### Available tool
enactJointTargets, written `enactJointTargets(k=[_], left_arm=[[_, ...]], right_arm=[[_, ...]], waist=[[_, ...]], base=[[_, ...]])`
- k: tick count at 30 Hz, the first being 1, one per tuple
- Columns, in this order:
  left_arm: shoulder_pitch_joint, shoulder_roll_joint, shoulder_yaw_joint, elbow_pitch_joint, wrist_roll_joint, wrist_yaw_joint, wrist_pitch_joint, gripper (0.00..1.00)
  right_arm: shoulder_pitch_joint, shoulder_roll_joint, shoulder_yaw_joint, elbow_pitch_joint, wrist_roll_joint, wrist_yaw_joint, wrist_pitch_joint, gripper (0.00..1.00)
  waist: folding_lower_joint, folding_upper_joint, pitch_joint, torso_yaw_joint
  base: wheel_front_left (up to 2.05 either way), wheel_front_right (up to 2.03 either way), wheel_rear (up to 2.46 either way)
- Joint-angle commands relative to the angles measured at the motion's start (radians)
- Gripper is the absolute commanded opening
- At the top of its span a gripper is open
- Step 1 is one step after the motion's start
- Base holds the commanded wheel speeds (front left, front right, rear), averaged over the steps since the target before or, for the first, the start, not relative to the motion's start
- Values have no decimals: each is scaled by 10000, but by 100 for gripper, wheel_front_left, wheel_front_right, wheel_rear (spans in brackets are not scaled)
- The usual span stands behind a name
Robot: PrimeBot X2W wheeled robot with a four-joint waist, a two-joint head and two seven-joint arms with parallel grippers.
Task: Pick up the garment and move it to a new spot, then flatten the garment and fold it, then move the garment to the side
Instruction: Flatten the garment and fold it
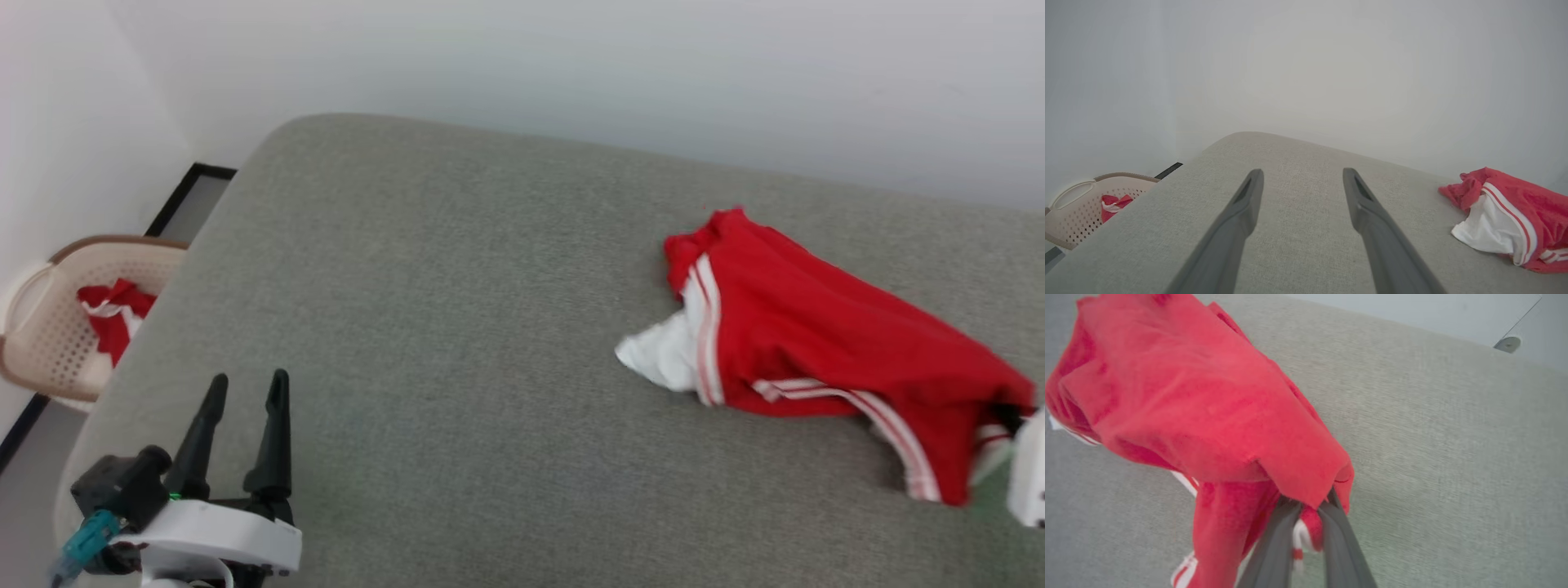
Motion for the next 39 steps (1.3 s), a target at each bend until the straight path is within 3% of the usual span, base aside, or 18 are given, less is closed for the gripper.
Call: enactJointTargets(k=[1, 9, 10, 11, 12, 19, 27, 32, 39], left_arm=[[61, -8, -73, 0, -44, -55, 1, 100], [-163, 16, -415, 126, -136, -94, 1, 100], [-196, 36, -476, 147, -142, -100, 1, 100], [-231, 48, -526, 165, -150, -105, 1, 100], [-278, 69, -593, 185, -175, -110, 1, 100], [-506, 398, -799, 220, -272, -109, 83, 100], [-749, 834, -971, -148, -575, -118, 789, 100], [-1233, 1227, -1321, -586, -1026, -122, 1814, 100], [-2432, 2020, -2561, -1078, -2337, -123, 3729, 100]], right_arm=[[205, -225, -359, 198, 54, -8, -139, 0], [27, -513, -817, 2094, 111, -10, -956, 0], [-65, -475, -749, 2336, 109, -8, -1104, 6], [-169, -458, -712, 2557, 97, -8, -1261, 31], [-290, -505, -672, 2869, 116, -8, -1428, 100], [-976, -374, -108, 3524, 255, -8, -1531, 100], [-1284, -432, 235, 2607, 635, -8, -1805, 100], [-799, 128, 28, 1291, 482, -8, -2787, 100], [41, 1338, -224, -391, -191, -8, -4264, 100]], waist=[[0, 0, -88, -243], [0, 0, 66, -382], [0, 0, 93, -401], [0, 0, 115, -412], [0, 0, 141, -424], [0, 0, 90, -783], [0, 0, -55, -1592], [0, 0, -116, -2183], [0, 0, 22, -3105]], base=[[0, 0, 0], [0, 0, 0], [0, 0, 0], [0, 0, 0], [0, 0, 0], [0, 0, 0], [0, 0, 0], [0, 0, 0], [0, 0, 0]])
